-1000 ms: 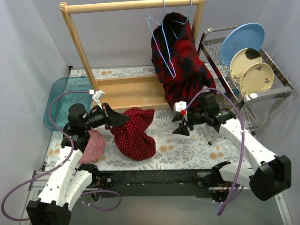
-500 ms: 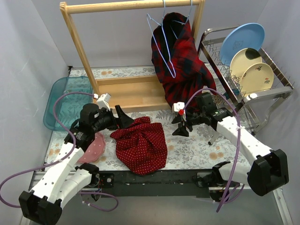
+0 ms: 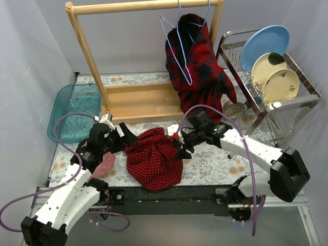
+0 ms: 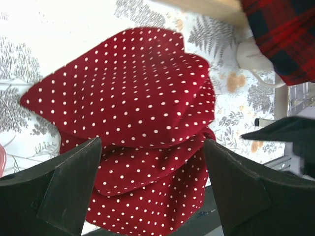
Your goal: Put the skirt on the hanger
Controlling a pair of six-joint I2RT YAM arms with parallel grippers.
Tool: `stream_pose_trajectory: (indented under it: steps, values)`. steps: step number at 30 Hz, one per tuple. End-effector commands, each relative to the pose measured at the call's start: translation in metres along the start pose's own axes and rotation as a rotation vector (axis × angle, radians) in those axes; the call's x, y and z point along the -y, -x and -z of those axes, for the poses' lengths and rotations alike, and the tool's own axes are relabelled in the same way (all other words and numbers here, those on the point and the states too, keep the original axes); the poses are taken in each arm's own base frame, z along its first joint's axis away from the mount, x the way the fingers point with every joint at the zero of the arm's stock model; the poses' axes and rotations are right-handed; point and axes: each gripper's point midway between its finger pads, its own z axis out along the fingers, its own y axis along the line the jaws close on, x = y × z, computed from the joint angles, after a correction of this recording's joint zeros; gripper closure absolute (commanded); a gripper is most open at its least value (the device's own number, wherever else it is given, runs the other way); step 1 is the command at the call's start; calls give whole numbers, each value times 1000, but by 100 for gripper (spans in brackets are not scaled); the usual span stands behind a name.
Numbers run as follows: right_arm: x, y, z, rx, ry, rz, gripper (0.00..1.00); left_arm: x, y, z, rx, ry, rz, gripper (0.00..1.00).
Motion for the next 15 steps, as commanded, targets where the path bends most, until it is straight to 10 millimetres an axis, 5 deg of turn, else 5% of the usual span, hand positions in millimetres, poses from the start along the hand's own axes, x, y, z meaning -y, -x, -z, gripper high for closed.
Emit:
stream_pose_trajectory:
  steps: [1,5,11,12,15]
  values:
    - [23,20,-18,-27,-103,16,36,-6,-14,-2,-61,34,67,18]
    - [10,60,-23,32,-3,70,38,-12,-19,3,-97,92,101,18]
    - [-21,104,-39,12,154,248,37,-16,26,31,150,139,87,14]
    - [-21,124,-35,41,166,292,36,-14,33,37,184,141,83,14]
    - [-26,129,-54,26,261,342,37,-10,54,53,312,115,82,2]
